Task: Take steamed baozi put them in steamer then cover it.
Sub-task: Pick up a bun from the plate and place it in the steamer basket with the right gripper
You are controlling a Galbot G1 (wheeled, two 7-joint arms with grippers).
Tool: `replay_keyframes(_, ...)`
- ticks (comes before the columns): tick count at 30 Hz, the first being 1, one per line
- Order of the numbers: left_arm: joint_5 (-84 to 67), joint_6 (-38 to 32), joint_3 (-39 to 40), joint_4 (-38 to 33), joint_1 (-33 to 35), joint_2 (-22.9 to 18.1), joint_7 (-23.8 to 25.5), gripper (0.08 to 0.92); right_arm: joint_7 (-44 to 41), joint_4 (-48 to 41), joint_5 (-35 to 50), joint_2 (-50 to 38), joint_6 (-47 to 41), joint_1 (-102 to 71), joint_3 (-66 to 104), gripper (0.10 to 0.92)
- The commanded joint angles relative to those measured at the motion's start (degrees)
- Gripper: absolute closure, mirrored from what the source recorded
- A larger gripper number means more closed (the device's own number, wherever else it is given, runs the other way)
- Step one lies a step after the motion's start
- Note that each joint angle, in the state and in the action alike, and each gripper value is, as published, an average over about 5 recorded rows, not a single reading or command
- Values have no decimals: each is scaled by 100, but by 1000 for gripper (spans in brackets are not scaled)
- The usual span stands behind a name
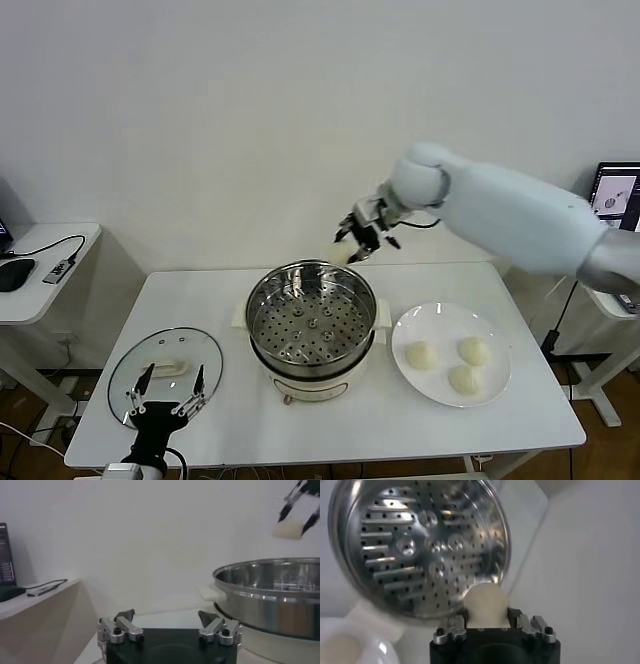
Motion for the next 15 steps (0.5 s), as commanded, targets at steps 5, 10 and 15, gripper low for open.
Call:
replay_keyframes(5,-39,40,-77,-14,4,3,5,177,223,-809,-1016,921,1495,-320,-477,525)
replay_keyframes(10,-41,41,-86,-14,17,-8,4,177,275,-1079,-1340,1099,1775,-400,-486,519)
replay_keyframes(15,-41,33,-84,-16,27,-25,3,177,374,-1357,-1708,1228,2072,-464,-468,516)
